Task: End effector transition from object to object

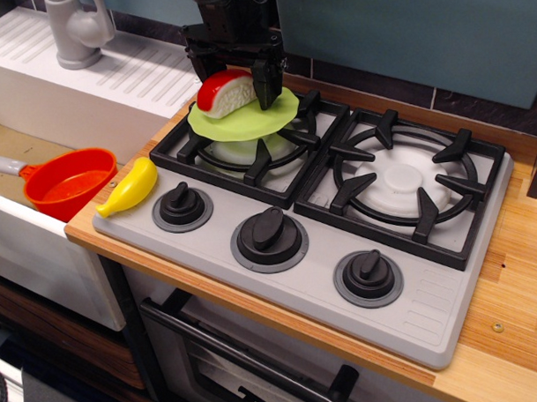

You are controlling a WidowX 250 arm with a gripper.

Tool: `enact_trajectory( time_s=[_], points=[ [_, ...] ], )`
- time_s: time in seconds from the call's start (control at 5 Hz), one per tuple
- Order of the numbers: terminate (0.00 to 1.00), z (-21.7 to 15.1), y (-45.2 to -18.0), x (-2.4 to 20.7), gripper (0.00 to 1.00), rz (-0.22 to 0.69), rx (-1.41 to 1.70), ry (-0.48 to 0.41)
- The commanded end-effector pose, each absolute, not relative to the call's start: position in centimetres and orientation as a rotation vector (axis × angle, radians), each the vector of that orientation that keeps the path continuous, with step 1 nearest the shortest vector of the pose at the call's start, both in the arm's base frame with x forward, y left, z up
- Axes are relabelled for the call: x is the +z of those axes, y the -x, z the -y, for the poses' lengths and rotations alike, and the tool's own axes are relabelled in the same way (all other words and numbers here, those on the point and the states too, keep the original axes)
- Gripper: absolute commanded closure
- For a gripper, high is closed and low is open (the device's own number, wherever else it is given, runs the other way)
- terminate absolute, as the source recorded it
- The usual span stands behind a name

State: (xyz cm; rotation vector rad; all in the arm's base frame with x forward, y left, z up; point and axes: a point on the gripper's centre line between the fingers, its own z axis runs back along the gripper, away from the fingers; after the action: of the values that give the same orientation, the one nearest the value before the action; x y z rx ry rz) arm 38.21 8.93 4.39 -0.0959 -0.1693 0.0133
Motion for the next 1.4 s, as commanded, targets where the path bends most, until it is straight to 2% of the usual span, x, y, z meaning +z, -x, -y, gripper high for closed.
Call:
enact_trajectory(
  time_s=[0.0, 0.2, 0.6, 0.8, 1.0, 1.2],
  points=[
    [0.0, -8.9, -38.2, 4.4, 0.0, 0.169, 0.013, 0.096],
    [0.0, -8.9, -38.4, 5.7, 0.0, 0.158, 0.017, 0.096],
    [0.0, -8.2, -38.4, 8.6, 0.0, 0.08, 0.037, 0.092],
    [0.0, -8.2, -38.4, 8.8, 0.0, 0.079, 0.041, 0.107],
    [0.0, -8.4, -38.0, 9.7, 0.0, 0.053, 0.042, 0.109],
    [0.0, -9.2, -36.4, 10.8, 0.0, 0.019, 0.033, 0.086]
  ],
)
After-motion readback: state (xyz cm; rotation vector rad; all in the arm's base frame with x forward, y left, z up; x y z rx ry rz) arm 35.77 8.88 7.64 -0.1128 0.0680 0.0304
